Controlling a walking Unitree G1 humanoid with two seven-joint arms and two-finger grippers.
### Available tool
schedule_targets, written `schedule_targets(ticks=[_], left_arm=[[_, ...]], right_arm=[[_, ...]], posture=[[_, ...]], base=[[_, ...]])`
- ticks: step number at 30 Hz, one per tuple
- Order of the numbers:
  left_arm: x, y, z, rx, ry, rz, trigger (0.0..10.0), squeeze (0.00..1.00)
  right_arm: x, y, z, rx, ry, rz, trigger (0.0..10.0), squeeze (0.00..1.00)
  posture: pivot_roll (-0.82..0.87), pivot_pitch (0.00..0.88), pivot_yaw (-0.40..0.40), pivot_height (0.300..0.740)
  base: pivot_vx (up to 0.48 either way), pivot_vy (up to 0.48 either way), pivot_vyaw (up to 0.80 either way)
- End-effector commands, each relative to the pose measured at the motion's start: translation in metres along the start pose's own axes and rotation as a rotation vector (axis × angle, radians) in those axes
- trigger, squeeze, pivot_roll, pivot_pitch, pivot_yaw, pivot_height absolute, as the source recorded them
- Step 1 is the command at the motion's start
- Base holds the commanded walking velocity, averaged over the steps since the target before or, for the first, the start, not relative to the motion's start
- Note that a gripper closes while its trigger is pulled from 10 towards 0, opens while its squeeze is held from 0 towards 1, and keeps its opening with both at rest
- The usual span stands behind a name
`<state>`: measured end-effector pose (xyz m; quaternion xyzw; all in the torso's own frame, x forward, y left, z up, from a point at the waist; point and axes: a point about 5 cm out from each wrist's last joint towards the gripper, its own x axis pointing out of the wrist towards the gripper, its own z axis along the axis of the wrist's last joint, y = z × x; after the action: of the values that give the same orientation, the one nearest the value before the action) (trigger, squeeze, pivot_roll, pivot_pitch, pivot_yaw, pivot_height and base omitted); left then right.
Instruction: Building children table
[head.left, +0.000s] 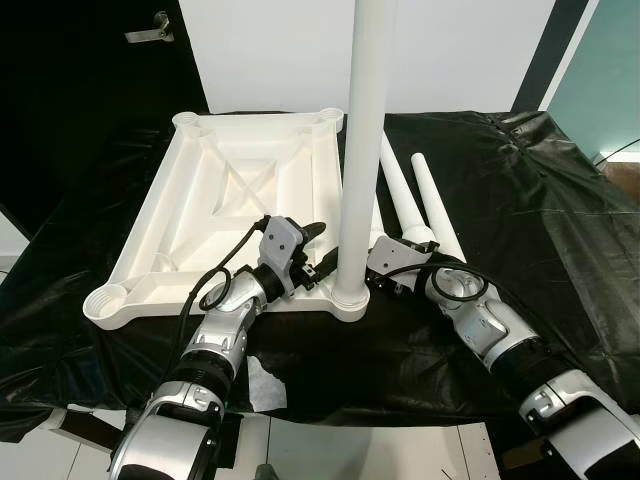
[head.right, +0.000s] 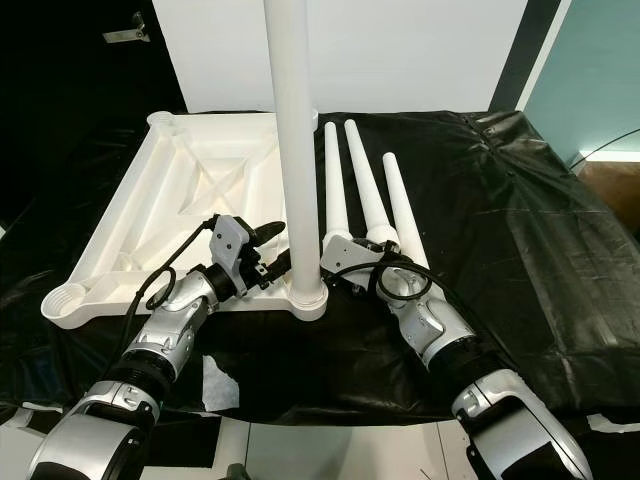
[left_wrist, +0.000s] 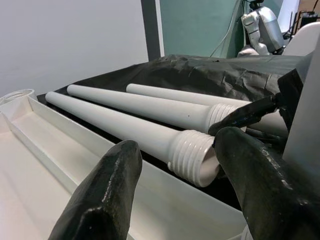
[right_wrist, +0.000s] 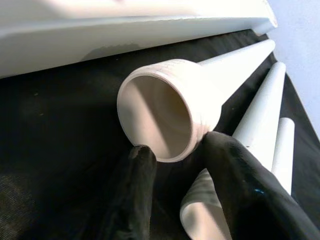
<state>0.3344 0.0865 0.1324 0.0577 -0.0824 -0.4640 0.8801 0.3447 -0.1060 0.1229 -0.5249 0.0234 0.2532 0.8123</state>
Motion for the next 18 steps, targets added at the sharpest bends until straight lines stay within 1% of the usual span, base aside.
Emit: schedule_targets(ticks=[1,2,6,11,13,14,15,16,17,18], left_arm=[[0.003,-0.010,-0.002,0.007,0.012,-0.128,10.0,0.00],[0.003,-0.010,-0.002,0.007,0.012,-0.129,10.0,0.00],[0.003,-0.010,-0.001,0.008,0.011,-0.133,10.0,0.00],[0.003,-0.010,-0.001,0.009,0.012,-0.135,10.0,0.00],[0.004,-0.011,-0.001,0.008,0.012,-0.138,10.0,0.00],[0.004,-0.011,-0.001,0.008,0.012,-0.138,10.0,0.00],[0.005,-0.012,-0.002,0.005,0.012,-0.141,10.0,0.00],[0.005,-0.012,-0.002,0.005,0.012,-0.141,10.0,0.00],[0.006,-0.013,-0.002,0.002,0.012,-0.146,10.0,0.00],[0.006,-0.013,-0.002,0.002,0.012,-0.146,10.0,0.00]], right_arm=[[0.004,0.007,0.004,-0.012,-0.013,0.015,2.7,0.00],[0.004,0.007,0.003,-0.008,-0.009,0.001,0.0,0.00],[0.006,0.013,-0.001,-0.013,0.001,-0.013,0.0,0.00],[0.005,0.015,-0.002,-0.006,0.009,-0.023,0.0,0.00],[0.000,0.020,-0.002,0.025,0.010,-0.049,0.0,0.00],[0.000,0.020,-0.002,0.025,0.010,-0.049,0.0,0.00],[-0.004,0.025,0.001,0.040,0.002,-0.068,0.0,0.00],[-0.004,0.025,0.001,0.040,0.002,-0.068,0.0,0.00],[-0.010,0.026,0.009,0.047,-0.017,-0.096,1.7,0.00],[-0.010,0.026,0.009,0.047,-0.017,-0.096,1.7,0.00]], posture=[[-0.04,0.000,0.007,0.740],[-0.04,0.000,0.010,0.740],[-0.04,0.000,0.014,0.740],[-0.04,0.000,0.014,0.740],[-0.06,0.000,0.016,0.740],[-0.06,0.000,0.016,0.740],[-0.06,0.000,0.017,0.740],[-0.06,0.000,0.017,0.740],[-0.07,0.000,0.019,0.740],[-0.07,0.000,0.019,0.740]], base=[[0.000,0.000,0.00],[0.000,0.000,0.00],[0.000,0.000,0.00],[0.000,0.000,0.00],[0.000,0.000,0.00],[0.000,0.000,0.00],[0.000,0.000,0.00],[0.000,0.000,0.00],[0.000,0.000,0.00],[0.000,0.000,0.00]])
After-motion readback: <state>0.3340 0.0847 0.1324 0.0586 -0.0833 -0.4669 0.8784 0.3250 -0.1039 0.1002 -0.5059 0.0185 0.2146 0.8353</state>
